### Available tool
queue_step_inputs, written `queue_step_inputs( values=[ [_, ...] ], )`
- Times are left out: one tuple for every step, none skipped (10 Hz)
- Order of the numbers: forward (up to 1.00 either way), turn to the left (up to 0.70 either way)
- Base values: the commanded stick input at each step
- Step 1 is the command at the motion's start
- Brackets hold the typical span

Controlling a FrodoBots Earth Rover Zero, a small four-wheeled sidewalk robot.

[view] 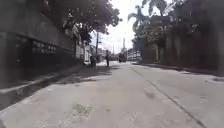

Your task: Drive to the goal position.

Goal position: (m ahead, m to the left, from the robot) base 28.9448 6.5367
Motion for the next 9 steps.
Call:
queue_step_inputs(
  values=[
    [1.00, -0.01],
    [1.00, 0.00],
    [1.00, -0.02],
    [1.00, -0.03],
    [1.00, -0.03],
    [1.00, -0.02],
    [1.00, -0.02],
    [1.00, -0.02],
    [1.00, 0.00]
  ],
)
